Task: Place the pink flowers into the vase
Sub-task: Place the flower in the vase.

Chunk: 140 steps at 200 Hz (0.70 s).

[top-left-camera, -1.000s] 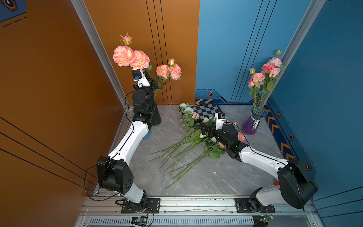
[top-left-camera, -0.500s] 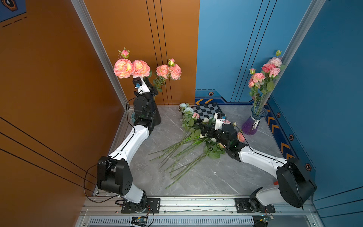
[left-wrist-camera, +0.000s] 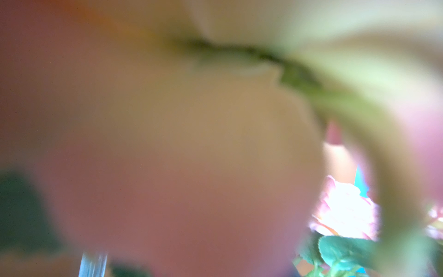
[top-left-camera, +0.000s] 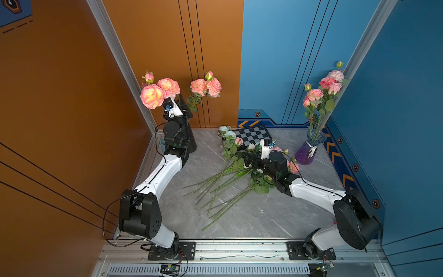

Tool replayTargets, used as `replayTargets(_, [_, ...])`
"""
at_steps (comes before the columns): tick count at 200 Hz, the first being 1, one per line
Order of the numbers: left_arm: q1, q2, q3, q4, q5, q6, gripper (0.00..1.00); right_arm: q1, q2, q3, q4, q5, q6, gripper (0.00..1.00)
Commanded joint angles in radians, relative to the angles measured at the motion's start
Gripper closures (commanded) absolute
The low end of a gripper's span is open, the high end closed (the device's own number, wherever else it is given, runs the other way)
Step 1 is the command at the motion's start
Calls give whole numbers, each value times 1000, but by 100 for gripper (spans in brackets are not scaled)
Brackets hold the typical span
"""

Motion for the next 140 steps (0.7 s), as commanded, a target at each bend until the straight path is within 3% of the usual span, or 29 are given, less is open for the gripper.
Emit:
replayTargets(1, [4, -42, -13, 42, 1, -4, 44, -3, 16, -4, 48, -18, 21, 0])
replayTargets(35, [1, -44, -20, 43, -2, -12, 31, -1, 25, -6, 60, -20, 30, 0])
replayTargets(140, [0, -45, -87, 41, -5, -37, 15, 2, 26, -20, 71, -24, 44, 0])
